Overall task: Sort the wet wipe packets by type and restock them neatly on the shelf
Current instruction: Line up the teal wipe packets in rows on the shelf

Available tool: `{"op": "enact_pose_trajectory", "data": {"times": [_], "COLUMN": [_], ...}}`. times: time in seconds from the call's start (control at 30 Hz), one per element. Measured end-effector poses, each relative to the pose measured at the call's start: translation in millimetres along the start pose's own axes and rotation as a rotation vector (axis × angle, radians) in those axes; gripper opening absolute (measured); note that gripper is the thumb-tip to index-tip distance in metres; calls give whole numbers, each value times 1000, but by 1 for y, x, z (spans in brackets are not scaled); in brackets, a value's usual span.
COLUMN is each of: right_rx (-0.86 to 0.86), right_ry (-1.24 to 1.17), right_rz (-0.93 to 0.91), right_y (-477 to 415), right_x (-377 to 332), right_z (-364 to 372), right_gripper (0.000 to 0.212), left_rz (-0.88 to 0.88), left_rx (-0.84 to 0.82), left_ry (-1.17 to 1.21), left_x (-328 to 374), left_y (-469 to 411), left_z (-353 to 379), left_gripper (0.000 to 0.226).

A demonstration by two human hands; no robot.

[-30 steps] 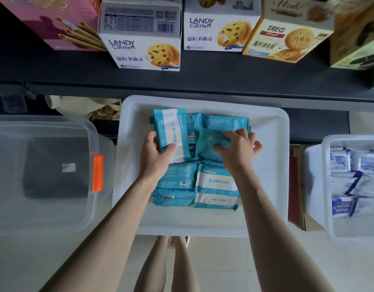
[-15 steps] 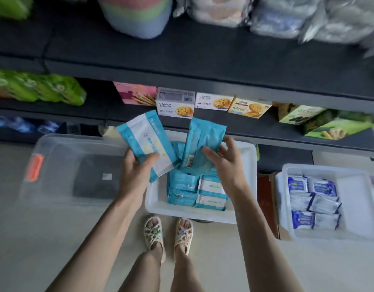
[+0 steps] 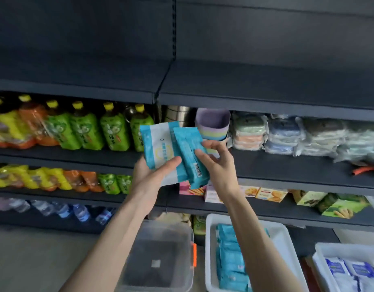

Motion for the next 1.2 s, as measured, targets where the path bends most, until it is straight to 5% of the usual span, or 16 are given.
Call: {"op": "enact_pose_trajectory", "data": {"times": [0.17,0.27,0.43,0.9,1.2], "right_rx": [-110,-211,-183,116,-25], "right_ry": [-21,-47,-267,-340,-148], "right_rz": [-48,-51,-69,-93,-45], "right_y": [-20,-31,-60,-173,-282], "right_x": [-35,-50,-79,-116,-106], "right_z": [80,106,113,6,-84], "right_gripper": [36,56,36,14,31], "left_rz": [119,174,176,243,145], "left_rx": [-66,-87,-56,9,128], "left_ry": [-41,-27,93,163,24], "left_x": [71,99,124,159,130], "left_y": [-12,-23,-52,-193,-328], "left_z": [-48,-60,-70,-36,7], "left_gripper": [57,38,24,17,26]}}
Point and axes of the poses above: each hand's wrist, its own y-axis away from the middle knuckle, its own z-axis out of the palm, x = y × z, the point moved 5 cm from there along -y, towards the middle knuckle, and after that the axes turned 13 degrees about -x, right-handed, at the moved point
